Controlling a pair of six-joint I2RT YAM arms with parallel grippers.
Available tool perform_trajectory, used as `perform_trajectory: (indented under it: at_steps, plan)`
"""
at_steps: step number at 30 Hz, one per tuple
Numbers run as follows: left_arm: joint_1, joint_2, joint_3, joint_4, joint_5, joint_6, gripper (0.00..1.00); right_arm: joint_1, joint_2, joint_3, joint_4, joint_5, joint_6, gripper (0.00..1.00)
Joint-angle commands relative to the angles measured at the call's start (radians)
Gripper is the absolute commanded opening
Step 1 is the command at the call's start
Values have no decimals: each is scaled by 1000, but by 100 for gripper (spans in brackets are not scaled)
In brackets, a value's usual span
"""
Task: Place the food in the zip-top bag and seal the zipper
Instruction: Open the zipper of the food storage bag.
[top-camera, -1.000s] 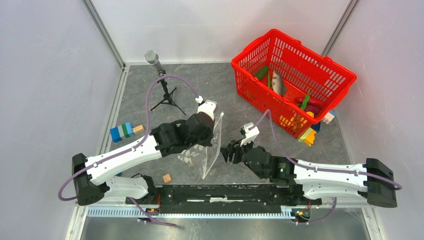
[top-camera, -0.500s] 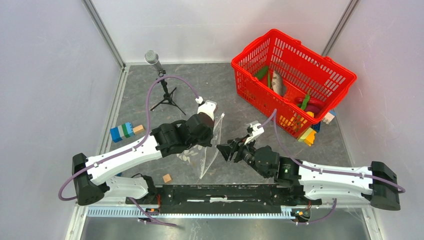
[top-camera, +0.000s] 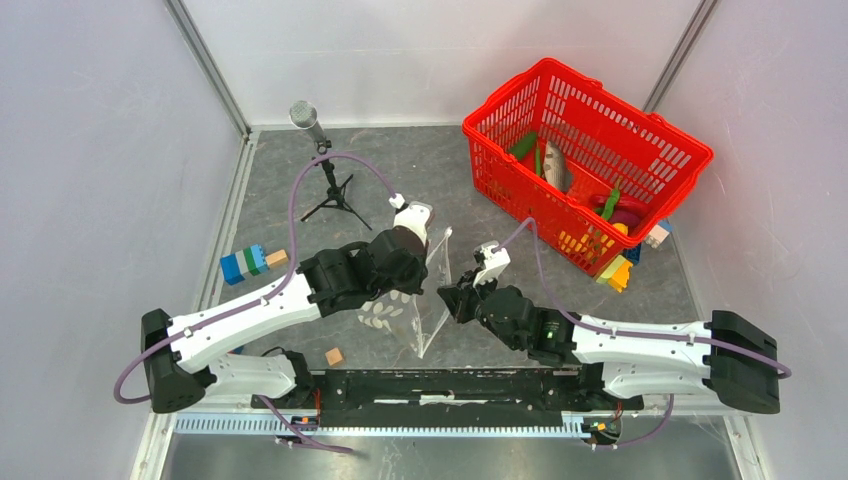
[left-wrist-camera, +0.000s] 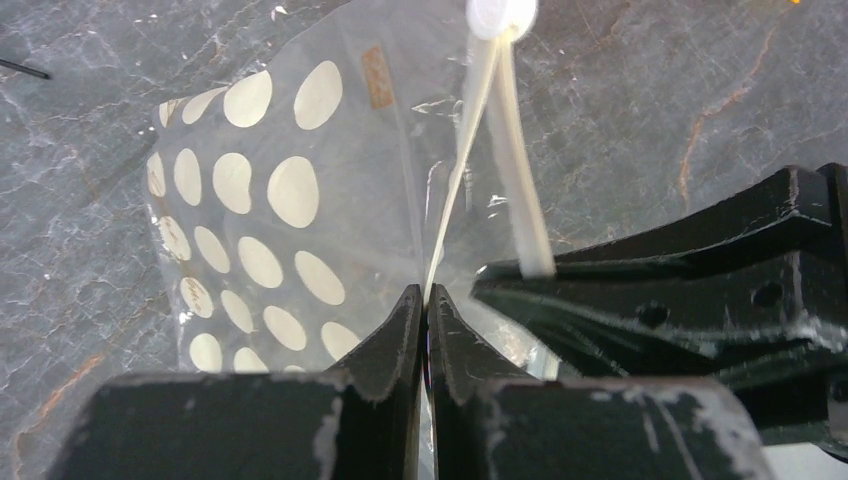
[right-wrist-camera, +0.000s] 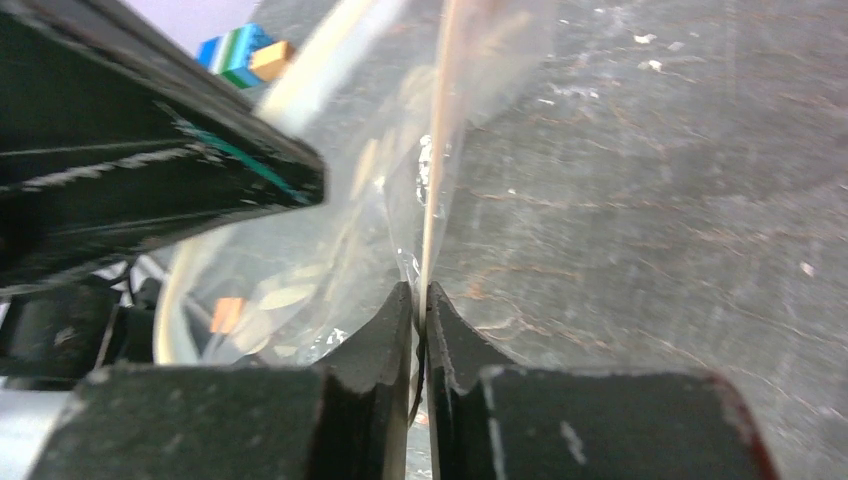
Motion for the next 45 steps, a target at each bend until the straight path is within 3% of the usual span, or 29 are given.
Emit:
perform_trajectory:
  at_steps: [1,5,8,14,18,33,37,41,45]
  plan:
    - [-3,-38,11,-58,-165,4,9,-2,-42,53,-280,210,101,6]
    - [-2,-29,48,-113,-275,35,10,-2,-49,60,-419,266,160,5]
    - [-4,3,75,-97,-206,49,16,0,-28,74,-404,248,171,2]
    - [-5,88,98,-53,15,52,39,-1,-28,64,-248,212,162,0]
    - [-9,107,100,-65,49,36,53,-1,-29,63,-217,222,178,0]
    - [-118,109,75,-162,-104,-84,58,-1,-18,82,-180,238,189,0]
    - [-118,116,64,-164,-135,-83,51,-1,-32,65,-149,216,178,0]
    - [-118,122,76,-186,-179,-76,24,0,-49,48,-151,205,163,0]
    - [-118,74,76,-234,-290,-93,2,-1,-44,54,-317,248,166,0]
